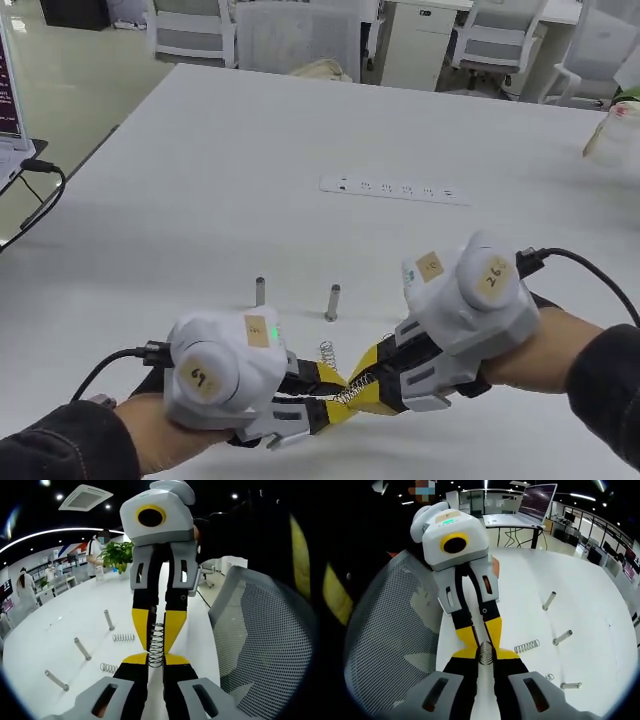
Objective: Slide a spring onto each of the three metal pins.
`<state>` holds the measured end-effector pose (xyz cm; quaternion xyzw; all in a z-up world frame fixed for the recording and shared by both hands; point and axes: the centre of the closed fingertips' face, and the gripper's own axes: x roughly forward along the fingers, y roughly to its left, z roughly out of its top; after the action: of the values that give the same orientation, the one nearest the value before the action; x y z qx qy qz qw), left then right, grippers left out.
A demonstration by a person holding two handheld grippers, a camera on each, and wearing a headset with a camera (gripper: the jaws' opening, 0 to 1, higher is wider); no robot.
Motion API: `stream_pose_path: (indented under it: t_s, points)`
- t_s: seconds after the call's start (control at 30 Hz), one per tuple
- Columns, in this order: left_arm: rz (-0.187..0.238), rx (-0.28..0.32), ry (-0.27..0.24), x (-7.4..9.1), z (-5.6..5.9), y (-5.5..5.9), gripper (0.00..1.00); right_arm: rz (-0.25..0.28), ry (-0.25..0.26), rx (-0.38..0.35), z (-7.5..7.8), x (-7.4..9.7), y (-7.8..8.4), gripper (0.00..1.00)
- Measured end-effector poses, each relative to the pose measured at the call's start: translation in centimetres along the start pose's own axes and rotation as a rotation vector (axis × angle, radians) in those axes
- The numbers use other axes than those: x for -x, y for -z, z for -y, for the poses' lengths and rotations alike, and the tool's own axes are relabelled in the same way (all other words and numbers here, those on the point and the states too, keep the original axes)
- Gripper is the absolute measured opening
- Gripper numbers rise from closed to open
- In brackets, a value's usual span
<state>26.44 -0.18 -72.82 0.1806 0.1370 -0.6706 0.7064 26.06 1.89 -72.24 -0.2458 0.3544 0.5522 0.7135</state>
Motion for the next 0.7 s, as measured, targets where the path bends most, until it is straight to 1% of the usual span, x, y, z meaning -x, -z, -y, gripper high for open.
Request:
stream_pose_path:
  t_s: [0.2,0.27,0.33,0.43,0.47,0.6,0.7]
  points:
    - [-0.015,0.015,-0.003,0.1,-0.1,0.4,0.04,-0.004,0.005,-0.006,0.1,0.0,0.2,0.08]
    - [-0.023,0.040,-0.013,0.2,-0.3,0.7,0.07,-0.004,0.008,-0.008,0.2,0.1,0.3,0.08]
    - [-0.022,0.037,-0.016,0.3,-0.4,0.8,0.07,-0.003,0.011,-0.009,0.3,0.1,0.3,0.08]
    - [-0.028,0.066,-0.021,0.5,-0.6,1.0,0.09,-0.002,0.016,-0.011,0.4,0.2,0.3,0.08]
    - [-0.026,0.069,-0.033,0.6,-0.8,1.1,0.09,-0.001,0.016,-0.013,0.4,0.2,0.3,0.08]
    - [-0.019,0.087,-0.054,1.1,-1.3,1.4,0.14,-0.008,0.020,-0.016,0.5,0.2,0.4,0.08]
    - [-0.013,0.104,-0.071,1.6,-1.7,1.6,0.16,-0.007,0.020,-0.015,0.6,0.2,0.3,0.08]
